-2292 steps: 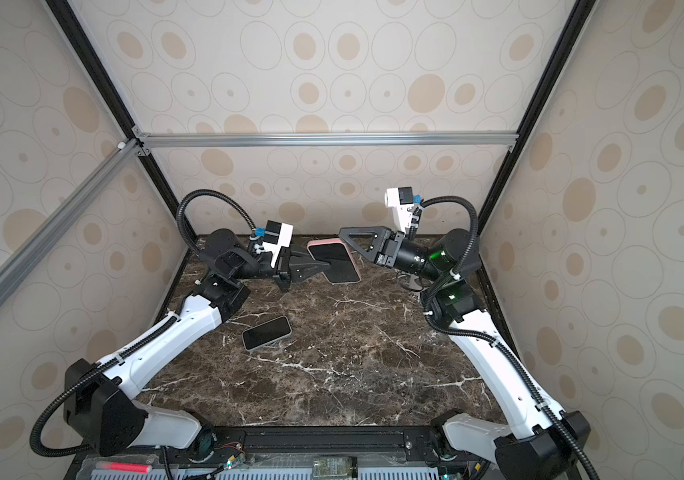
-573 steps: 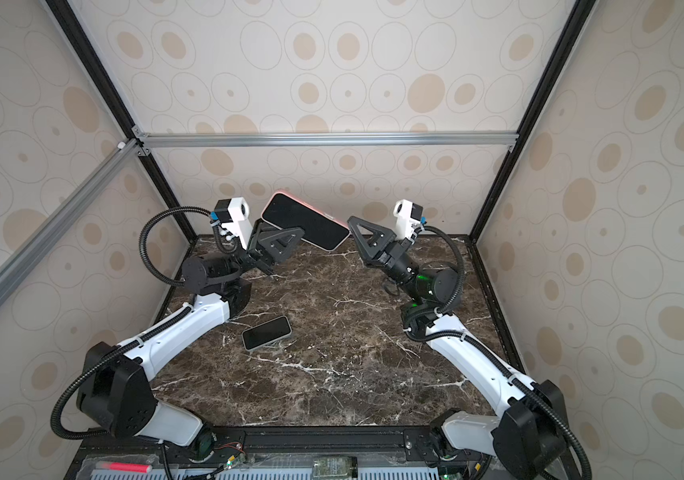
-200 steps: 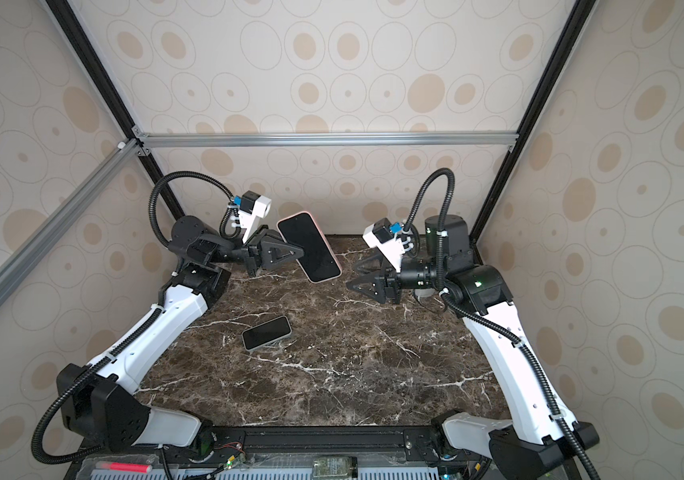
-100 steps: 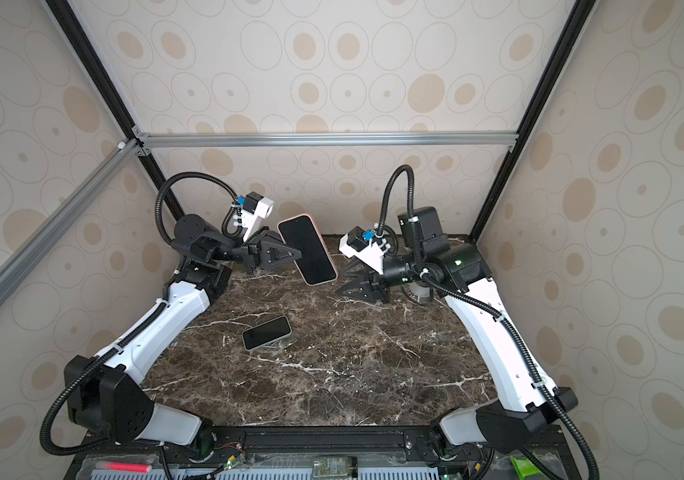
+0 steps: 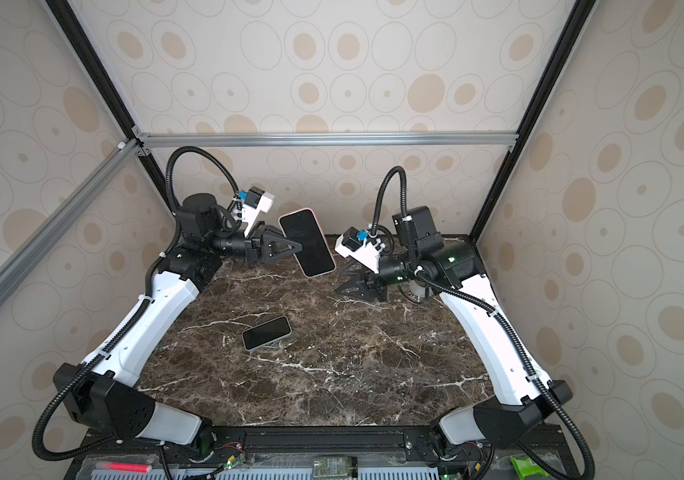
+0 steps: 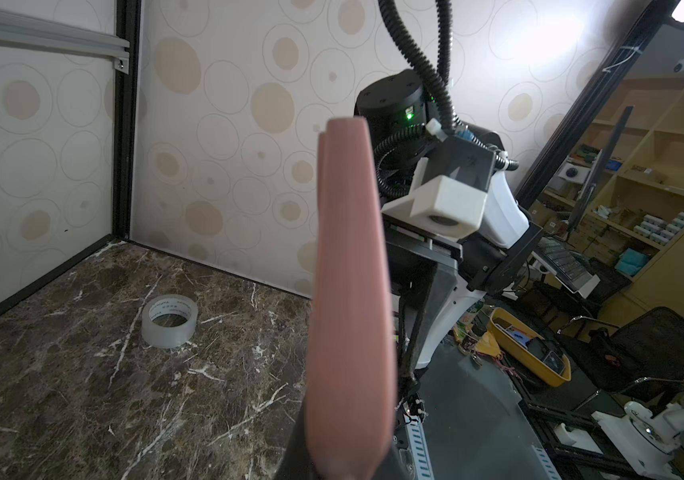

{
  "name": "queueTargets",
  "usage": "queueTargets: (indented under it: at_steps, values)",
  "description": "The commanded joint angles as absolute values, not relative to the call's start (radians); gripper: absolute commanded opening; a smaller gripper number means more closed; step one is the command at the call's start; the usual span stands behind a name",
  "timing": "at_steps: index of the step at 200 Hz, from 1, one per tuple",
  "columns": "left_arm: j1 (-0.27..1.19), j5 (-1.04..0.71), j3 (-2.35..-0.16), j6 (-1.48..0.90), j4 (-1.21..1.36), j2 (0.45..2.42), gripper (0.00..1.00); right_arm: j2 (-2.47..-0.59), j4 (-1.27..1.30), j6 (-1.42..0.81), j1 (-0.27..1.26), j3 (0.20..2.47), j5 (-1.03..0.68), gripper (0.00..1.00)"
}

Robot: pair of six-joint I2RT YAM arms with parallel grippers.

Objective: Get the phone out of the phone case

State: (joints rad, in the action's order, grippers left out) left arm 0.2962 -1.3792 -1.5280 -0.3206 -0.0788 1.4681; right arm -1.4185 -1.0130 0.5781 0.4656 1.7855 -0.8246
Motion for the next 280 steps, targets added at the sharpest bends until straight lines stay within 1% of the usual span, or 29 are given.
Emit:
queueTargets:
  at_steps: [1,49,113,141,184,225,255,268,280]
  values:
    - [0.291,-1.384,-1.564,-0.193,-0.185,1.455,0.0,-1.42,-1.056,0.627,0.473,1.796,-0.808,0.49]
    - [0.293,-1.361,-1.642,-0.006,-0.402,1.467,0.0,-1.457,-1.115,0.66,0.477,1.843,-0.722,0.49]
    - [0.33,-1.329,-1.711,0.173,-0.611,1.491,0.0,-1.532,-1.163,0.741,0.521,1.908,-0.739,0.48]
    - [0.335,-1.33,-1.712,0.191,-0.628,1.488,0.0,-1.57,-1.195,0.781,0.536,1.941,-0.711,0.45]
    - [0.337,-1.34,-1.708,0.19,-0.629,1.478,0.0,-1.592,-1.187,0.789,0.552,1.95,-0.717,0.42]
    - [0.337,-1.35,-1.709,0.184,-0.628,1.481,0.0,-1.582,-1.18,0.829,0.564,1.93,-0.75,0.31]
    - [0.337,-1.347,-1.708,0.176,-0.625,1.48,0.0,-1.577,-1.171,0.844,0.583,1.919,-0.735,0.11]
    - [0.337,-1.345,-1.706,0.174,-0.624,1.48,0.0,-1.572,-1.166,0.849,0.586,1.912,-0.738,0.04]
    - [0.337,-1.341,-1.703,0.172,-0.625,1.482,0.0,-1.563,-1.153,0.856,0.588,1.896,-0.752,0.02]
